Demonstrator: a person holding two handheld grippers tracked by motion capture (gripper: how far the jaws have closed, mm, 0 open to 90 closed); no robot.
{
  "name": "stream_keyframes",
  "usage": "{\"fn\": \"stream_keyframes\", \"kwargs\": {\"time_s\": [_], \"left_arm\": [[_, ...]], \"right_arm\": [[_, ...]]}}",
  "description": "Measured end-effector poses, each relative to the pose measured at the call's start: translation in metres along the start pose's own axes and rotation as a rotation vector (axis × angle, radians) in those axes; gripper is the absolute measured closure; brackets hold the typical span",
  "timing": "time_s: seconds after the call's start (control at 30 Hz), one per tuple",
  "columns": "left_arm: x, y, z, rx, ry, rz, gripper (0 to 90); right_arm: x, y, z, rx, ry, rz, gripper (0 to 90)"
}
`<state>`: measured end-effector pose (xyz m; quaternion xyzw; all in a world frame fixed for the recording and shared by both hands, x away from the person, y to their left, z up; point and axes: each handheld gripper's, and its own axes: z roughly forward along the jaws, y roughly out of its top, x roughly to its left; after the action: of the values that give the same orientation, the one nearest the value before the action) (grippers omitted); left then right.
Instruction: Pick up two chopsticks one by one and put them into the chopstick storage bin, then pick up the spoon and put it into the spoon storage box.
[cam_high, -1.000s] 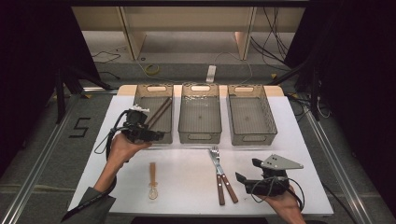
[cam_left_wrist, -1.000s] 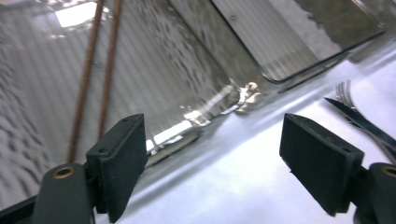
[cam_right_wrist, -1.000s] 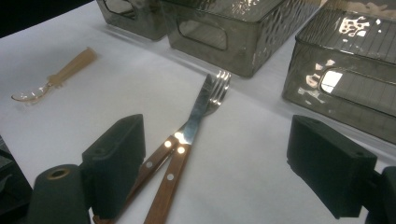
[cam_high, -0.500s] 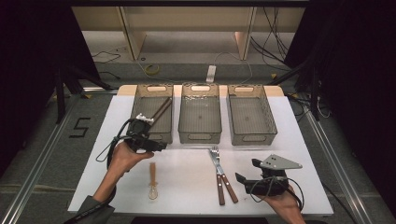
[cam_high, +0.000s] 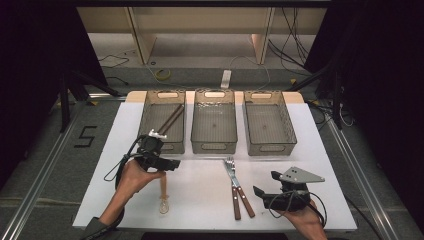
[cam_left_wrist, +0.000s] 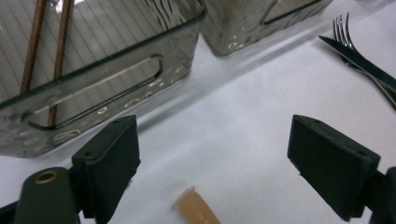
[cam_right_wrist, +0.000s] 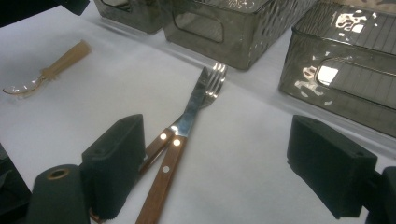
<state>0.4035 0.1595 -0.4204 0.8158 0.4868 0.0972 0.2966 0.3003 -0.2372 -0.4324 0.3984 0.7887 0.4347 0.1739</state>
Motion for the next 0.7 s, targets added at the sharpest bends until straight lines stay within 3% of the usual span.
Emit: {"fn": "stream_keyframes", "kwargs": {"time_s": [0.43, 0.7], "left_arm": [[-0.004, -0.011, 0.000, 0.025, 0.008, -0.002, 15.9], [-0.012, -0.018, 0.003, 0.085, 0.021, 0.016, 15.9]], "right_arm": [[0.001, 0.000, 0.001, 0.006, -0.005, -0.008, 19.9], [0.001, 0.000, 0.000, 0.007, -0.010, -0.009, 19.9]]}}
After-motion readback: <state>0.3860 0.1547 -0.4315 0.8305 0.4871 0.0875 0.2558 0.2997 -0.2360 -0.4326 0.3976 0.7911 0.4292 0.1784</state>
